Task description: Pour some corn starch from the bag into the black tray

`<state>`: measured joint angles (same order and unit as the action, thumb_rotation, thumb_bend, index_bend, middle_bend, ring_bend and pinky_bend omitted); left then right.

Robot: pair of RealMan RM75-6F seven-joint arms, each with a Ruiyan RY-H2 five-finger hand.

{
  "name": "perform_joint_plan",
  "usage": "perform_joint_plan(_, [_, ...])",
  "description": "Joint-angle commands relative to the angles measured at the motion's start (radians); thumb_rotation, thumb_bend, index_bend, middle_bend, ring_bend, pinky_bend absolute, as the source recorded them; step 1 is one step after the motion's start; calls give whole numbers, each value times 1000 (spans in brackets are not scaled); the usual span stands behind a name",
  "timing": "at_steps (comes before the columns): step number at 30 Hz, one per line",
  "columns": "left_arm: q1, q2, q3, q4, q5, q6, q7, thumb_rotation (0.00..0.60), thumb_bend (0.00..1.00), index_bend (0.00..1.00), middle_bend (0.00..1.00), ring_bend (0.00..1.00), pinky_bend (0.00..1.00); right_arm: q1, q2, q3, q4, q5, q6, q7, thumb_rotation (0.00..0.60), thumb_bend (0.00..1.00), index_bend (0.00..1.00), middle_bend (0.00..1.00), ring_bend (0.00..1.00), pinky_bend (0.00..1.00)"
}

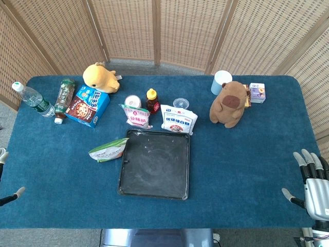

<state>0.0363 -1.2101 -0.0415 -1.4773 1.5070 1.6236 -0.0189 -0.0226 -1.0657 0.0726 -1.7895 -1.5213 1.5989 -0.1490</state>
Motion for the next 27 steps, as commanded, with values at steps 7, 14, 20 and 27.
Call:
perform_joint_plan(7, [-29, -92, -10, 70, -3, -42, -121, 600, 32, 0, 0, 0, 23, 0, 5, -9, -9, -11, -6, 8, 600, 58, 67, 0, 0, 0])
perform_joint_plan(14, [-81, -219, -30, 157, 4, -84, -192, 600, 32, 0, 0, 0, 23, -3, 18, -8, -18, -13, -1, 31, 600, 59, 67, 0, 0, 0])
perform_joint_plan(20, [-130, -336, -76, 175, -36, -126, -215, 600, 32, 0, 0, 0, 23, -8, 31, -10, -26, -27, 11, 55, 600, 58, 67, 0, 0, 0])
perform_joint_plan(27, [-205, -451, -117, 137, -134, -259, -142, 600, 32, 0, 0, 0, 23, -12, 46, -11, -34, -31, 16, 89, 600, 59, 67, 0, 0, 0])
